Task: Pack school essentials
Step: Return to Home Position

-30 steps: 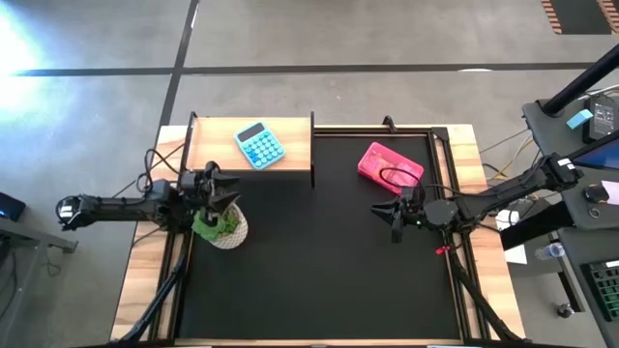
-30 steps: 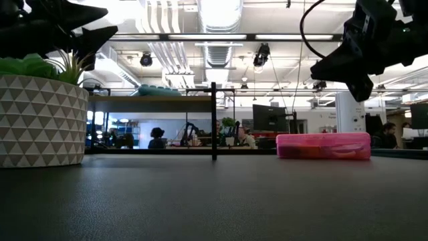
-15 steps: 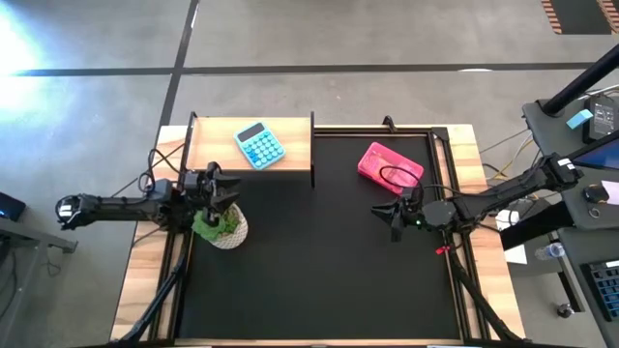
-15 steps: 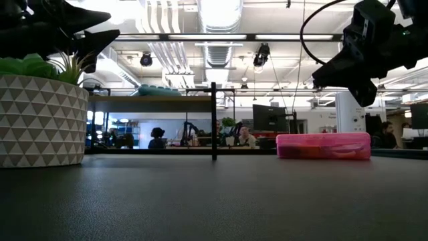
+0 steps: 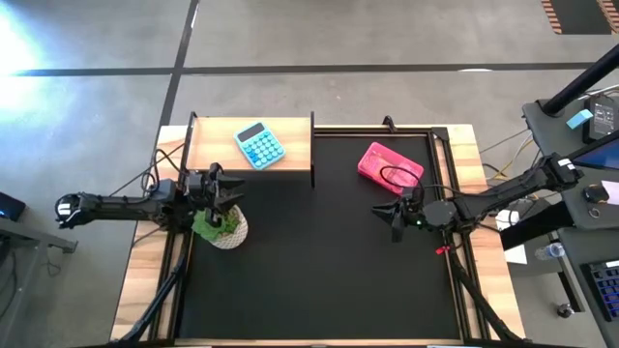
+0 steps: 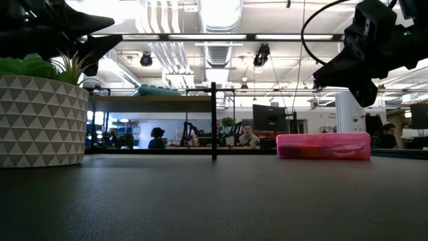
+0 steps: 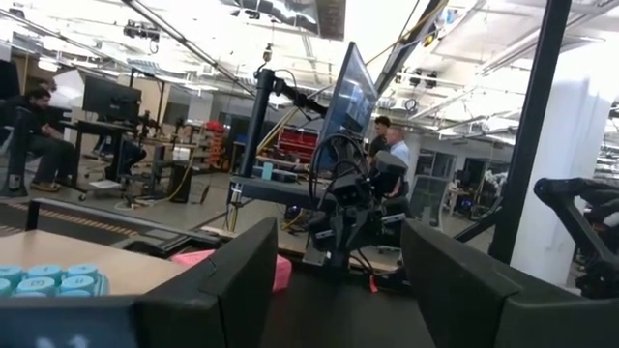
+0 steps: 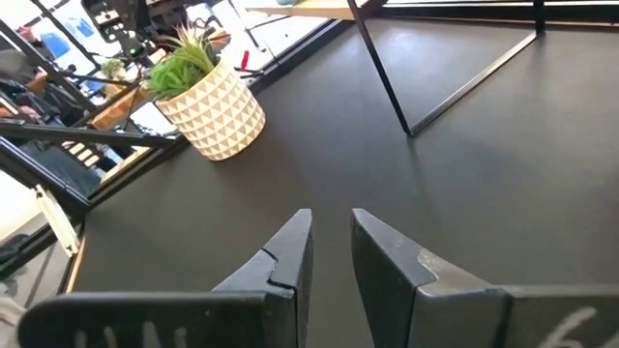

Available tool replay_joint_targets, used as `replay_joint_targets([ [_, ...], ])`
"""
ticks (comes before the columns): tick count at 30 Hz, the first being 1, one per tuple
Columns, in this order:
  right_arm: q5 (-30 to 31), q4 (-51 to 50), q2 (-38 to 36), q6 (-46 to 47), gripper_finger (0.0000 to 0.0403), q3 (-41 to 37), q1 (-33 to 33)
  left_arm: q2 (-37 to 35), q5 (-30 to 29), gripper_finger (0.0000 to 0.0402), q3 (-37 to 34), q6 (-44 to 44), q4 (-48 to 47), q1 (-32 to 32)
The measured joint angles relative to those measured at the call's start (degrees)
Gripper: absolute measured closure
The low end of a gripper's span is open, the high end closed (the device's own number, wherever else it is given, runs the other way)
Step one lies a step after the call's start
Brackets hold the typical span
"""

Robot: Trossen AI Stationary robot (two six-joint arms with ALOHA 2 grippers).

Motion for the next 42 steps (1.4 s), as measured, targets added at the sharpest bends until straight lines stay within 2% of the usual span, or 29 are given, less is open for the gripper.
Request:
replay_joint_targets([
  [9,0.0,0.0,-11.3,0.0,0.0339,-3.9,0.0,-2.1,0.0,0.0197,0.0,0.0,-0.2,0.0],
  [26,0.0,-0.1,-27.9,0.0,0.0339,-5.2,-0.8,-16.3,0.0,0.0197,-0.1,0.0,-0.2,0.0],
  [34,0.2,0.1,-33.7,0.0,0.0339,-5.2,-7.9,-18.5,0.0,0.0197,-0.1,0.0,1.1,0.0],
  [42,0.2,0.0,-35.8,0.0,0.0339,-5.4,-21.0,-18.5,0.0,0.0197,-0.1,0.0,1.0,0.1],
])
